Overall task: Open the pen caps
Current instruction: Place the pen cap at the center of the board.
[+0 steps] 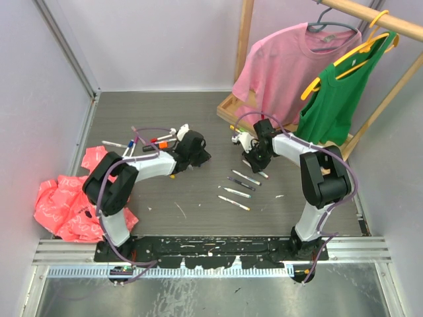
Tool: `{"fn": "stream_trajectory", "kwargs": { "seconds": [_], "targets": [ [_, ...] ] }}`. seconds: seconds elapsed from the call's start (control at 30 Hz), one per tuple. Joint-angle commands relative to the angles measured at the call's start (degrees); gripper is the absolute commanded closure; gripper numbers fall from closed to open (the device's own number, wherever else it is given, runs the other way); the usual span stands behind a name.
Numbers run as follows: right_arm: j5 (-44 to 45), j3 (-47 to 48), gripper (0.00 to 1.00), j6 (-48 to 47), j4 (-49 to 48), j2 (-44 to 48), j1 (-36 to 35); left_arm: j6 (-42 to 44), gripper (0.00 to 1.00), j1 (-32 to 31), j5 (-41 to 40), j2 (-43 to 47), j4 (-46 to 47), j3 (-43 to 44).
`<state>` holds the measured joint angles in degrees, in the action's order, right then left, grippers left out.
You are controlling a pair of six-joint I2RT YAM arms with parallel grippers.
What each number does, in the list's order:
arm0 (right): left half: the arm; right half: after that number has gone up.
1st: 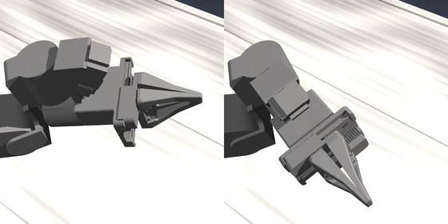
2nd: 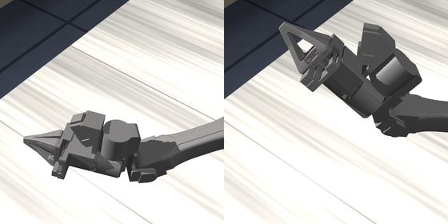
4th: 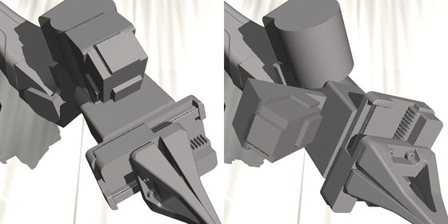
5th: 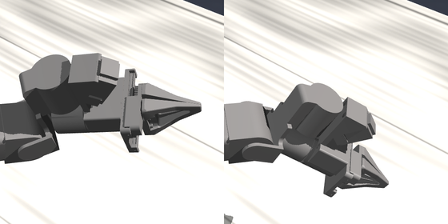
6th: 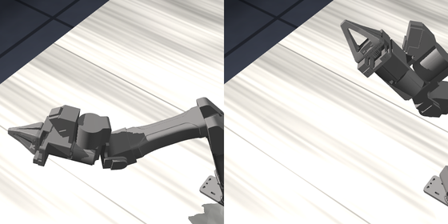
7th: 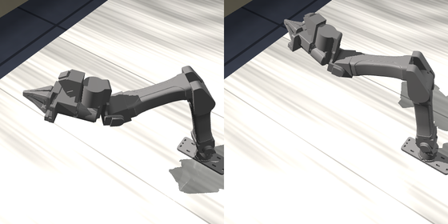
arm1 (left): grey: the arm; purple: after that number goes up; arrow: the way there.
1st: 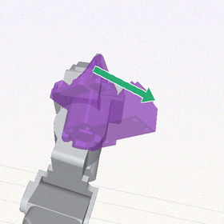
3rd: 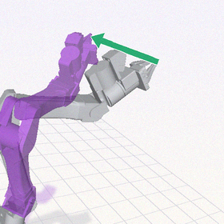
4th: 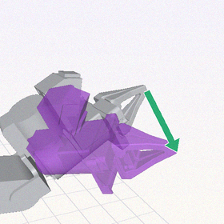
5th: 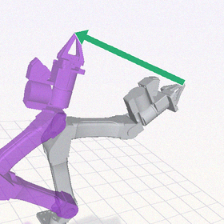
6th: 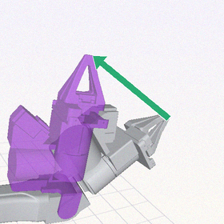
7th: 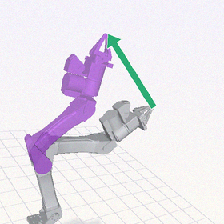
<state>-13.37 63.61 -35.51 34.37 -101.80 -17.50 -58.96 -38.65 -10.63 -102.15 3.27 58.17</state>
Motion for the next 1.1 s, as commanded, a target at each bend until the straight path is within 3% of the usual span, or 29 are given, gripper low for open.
{"fn": "stream_trajectory", "kwargs": {
  "seconds": [0.0, 0.4, 0.63, 1.07],
  "targets": [
    [-2.1, 1.73, 0.91, -0.44, -0.44, -0.73, 0.09, -0.9, 1.0, -0.23, -1.37, -2.82, -6.09, 6.39],
    [-7.16, 2.36, 0.9, -1.91, 1.8, -1.49, 0.0, -1.18, 0.98, -0.09, -4.26, -9.91, -12.73, 14.07],
    [-6.6, 2.82, 0.85, -1.61, 2.27, -2.22, -0.03, -0.9, 0.81, -0.01, -4.56, -10.16, -13.4, 14.61],
    [-6.27, 3.1, 0.73, -0.76, 2.37, -1.53, -0.04, 0.13, 0.72, 0.08, -3.42, -6.19, -12.66, 12.99]
  ]
}}
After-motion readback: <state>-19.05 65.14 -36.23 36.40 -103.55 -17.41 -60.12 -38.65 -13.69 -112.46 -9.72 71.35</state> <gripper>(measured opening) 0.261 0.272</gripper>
